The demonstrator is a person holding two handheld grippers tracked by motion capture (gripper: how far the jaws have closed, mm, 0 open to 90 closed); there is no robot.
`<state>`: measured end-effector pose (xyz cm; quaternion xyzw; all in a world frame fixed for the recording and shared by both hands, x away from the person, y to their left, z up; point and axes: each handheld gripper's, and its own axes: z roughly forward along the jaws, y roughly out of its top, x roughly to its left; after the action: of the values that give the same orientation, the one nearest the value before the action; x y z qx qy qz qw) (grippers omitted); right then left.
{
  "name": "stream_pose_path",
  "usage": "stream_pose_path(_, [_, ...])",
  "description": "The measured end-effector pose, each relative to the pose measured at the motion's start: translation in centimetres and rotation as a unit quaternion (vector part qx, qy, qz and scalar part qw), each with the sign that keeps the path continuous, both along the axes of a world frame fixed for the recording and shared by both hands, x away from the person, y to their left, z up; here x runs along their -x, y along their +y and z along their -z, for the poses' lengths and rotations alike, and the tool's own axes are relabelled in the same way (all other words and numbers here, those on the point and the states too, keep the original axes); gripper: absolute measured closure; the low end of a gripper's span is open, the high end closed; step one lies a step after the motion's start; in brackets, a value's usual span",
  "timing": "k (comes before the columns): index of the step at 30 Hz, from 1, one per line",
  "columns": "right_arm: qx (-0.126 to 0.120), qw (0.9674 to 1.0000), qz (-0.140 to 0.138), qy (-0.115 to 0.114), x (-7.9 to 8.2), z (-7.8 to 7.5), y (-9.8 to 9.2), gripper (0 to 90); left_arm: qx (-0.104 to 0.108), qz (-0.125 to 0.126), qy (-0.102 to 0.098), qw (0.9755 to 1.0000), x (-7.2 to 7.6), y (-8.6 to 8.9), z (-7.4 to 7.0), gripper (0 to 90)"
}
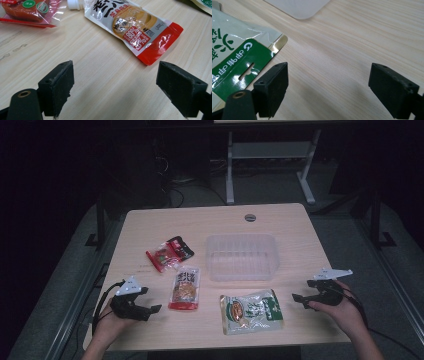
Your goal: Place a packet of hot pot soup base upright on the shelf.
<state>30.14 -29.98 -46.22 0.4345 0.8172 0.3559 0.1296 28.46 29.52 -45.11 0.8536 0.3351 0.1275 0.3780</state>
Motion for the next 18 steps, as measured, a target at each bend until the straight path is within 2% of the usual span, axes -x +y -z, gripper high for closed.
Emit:
stream_pose_path(5, [-0.001, 1.0000, -0.001, 0.001, 0.0, 0.0, 0.0, 15.8, -0.006, -0.008, 0.003, 1.0000, -0.1, 0.3, -0.2, 15.5])
stream_pose_path(6, [-0.002, 1.0000, -0.001, 0.001, 0.0, 0.0, 0.0, 15.8, -0.002, -0.011, 0.004, 0.9999, -0.1, 0.3, -0.3, 16.9])
stream_pose_path(11, [-0.009, 0.9999, 0.000, 0.005, 0.1, -0.1, 0.1, 15.7, -0.012, -0.014, 0.004, 0.9998, -0.4, 0.3, -1.0, 24.4])
stream_pose_path(12, [-0.010, 0.9999, -0.001, 0.002, 0.1, -0.1, 0.1, 15.6, -0.013, -0.018, 0.006, 0.9997, -0.5, 0.2, -1.2, 30.6])
stream_pose_path(14, [-0.009, 1.0000, -0.004, -0.001, 0.1, -0.1, 0.1, 15.6, -0.014, -0.020, 0.006, 0.9997, -0.8, 0.2, -1.4, 32.5])
stream_pose_path(16, [-0.005, 1.0000, -0.006, 0.003, 0.1, -0.1, 0.2, 15.5, -0.014, -0.028, 0.009, 0.9995, -1.0, 0.0, -1.5, 41.5])
stream_pose_path(18, [-0.004, 1.0000, -0.005, 0.001, 0.1, -0.1, 0.2, 15.5, -0.015, -0.029, 0.016, 0.9993, -1.4, -0.1, -1.7, 43.5])
